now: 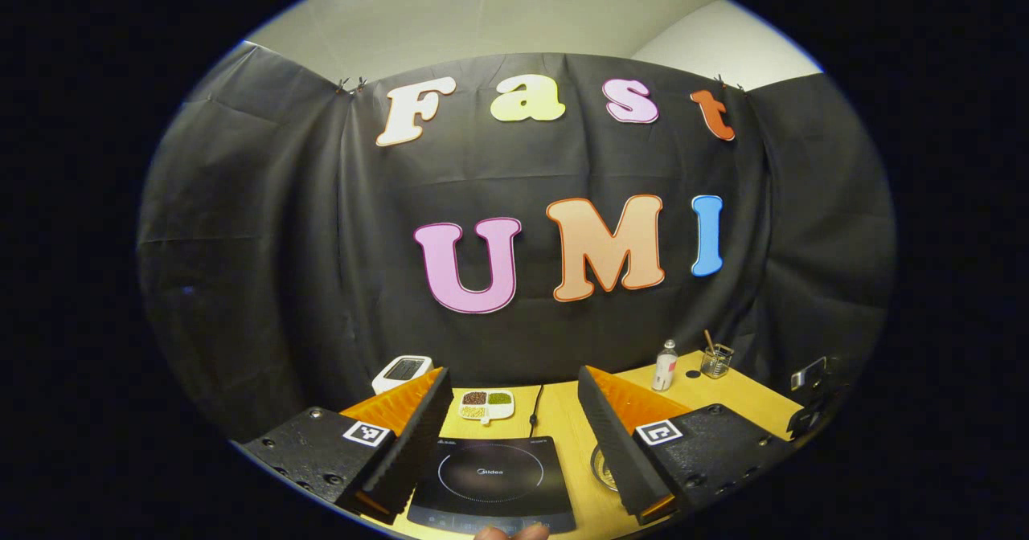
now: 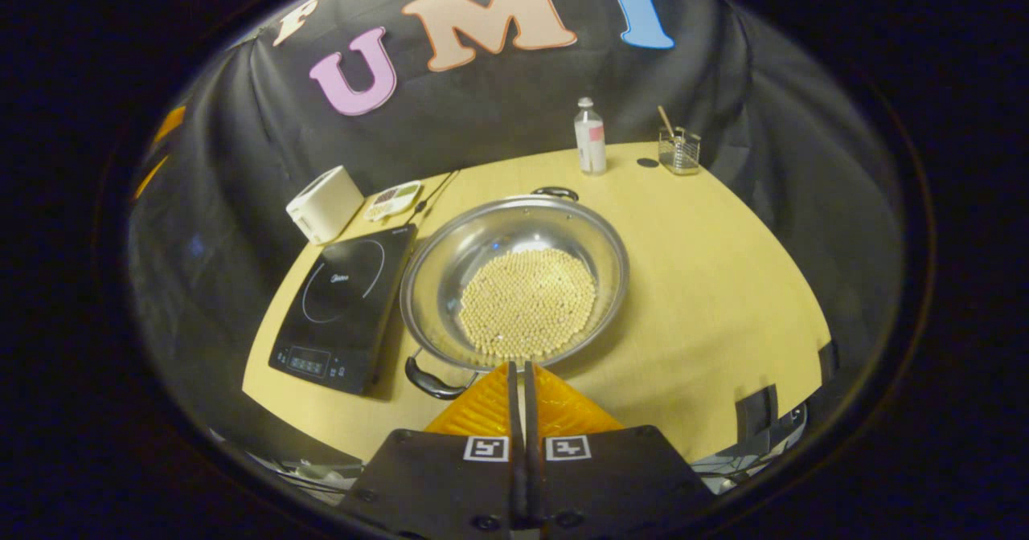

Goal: First push the handle of the pot to place it horizontally, then grasp the pot with both hands and set it on the induction cooktop.

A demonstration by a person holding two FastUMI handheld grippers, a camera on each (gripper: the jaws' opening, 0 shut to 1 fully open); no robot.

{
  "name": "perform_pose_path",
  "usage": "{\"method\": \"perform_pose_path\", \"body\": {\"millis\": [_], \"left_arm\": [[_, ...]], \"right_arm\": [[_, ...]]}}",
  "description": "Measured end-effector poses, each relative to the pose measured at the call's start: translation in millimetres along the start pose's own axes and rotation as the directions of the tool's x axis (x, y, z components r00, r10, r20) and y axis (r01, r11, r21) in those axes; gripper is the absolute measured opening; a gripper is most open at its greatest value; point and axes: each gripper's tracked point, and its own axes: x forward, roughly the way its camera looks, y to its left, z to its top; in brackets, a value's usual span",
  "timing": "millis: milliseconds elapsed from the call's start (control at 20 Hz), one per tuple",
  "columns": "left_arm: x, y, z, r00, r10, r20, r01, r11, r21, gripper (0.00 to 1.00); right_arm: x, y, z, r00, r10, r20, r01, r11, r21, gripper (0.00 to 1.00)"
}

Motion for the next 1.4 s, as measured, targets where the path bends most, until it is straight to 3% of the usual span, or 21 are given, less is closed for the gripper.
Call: {"method": "perform_pose_path", "body": {"millis": [100, 400, 650, 950, 1150, 1400], "left_arm": [[11.3, 10.0, -9.8, 1.0, -0.029, -0.009, 0.029, 1.0, -0.01, 0.99], [52.1, 43.7, -42.5, 0.989, -0.146, -0.029, 0.144, 0.988, -0.061, 0.96], [75.4, 50.6, -59.4, 0.97, -0.24, -0.038, 0.236, 0.968, -0.091, 0.94], [87.5, 50.9, -65.5, 0.956, -0.291, -0.035, 0.285, 0.951, -0.122, 0.95], [92.0, 56.5, -70.2, 0.956, -0.292, -0.041, 0.284, 0.949, -0.138, 0.95], [94.6, 62.8, -78.2, 0.956, -0.286, -0.059, 0.275, 0.949, -0.152, 0.95]], "right_arm": [[10.9, 6.2, -14.8, 0.999, -0.024, -0.049, 0.025, 0.999, 0.024, 0.02], [43.0, 4.4, -47.8, 0.967, -0.2, -0.158, 0.205, 0.979, 0.016, 0.02], [51.7, 24.6, -55.7, 0.946, -0.269, -0.183, 0.281, 0.959, 0.038, 0.03], [61.8, 69.2, -47.3, 0.954, -0.237, -0.184, 0.253, 0.965, 0.066, 0.02], [81.2, 105.7, -37.6, 0.964, -0.185, -0.189, 0.206, 0.973, 0.101, 0.0], [96.7, 124.0, -20.7, 0.97, -0.149, -0.191, 0.179, 0.972, 0.152, 0.02]]}}
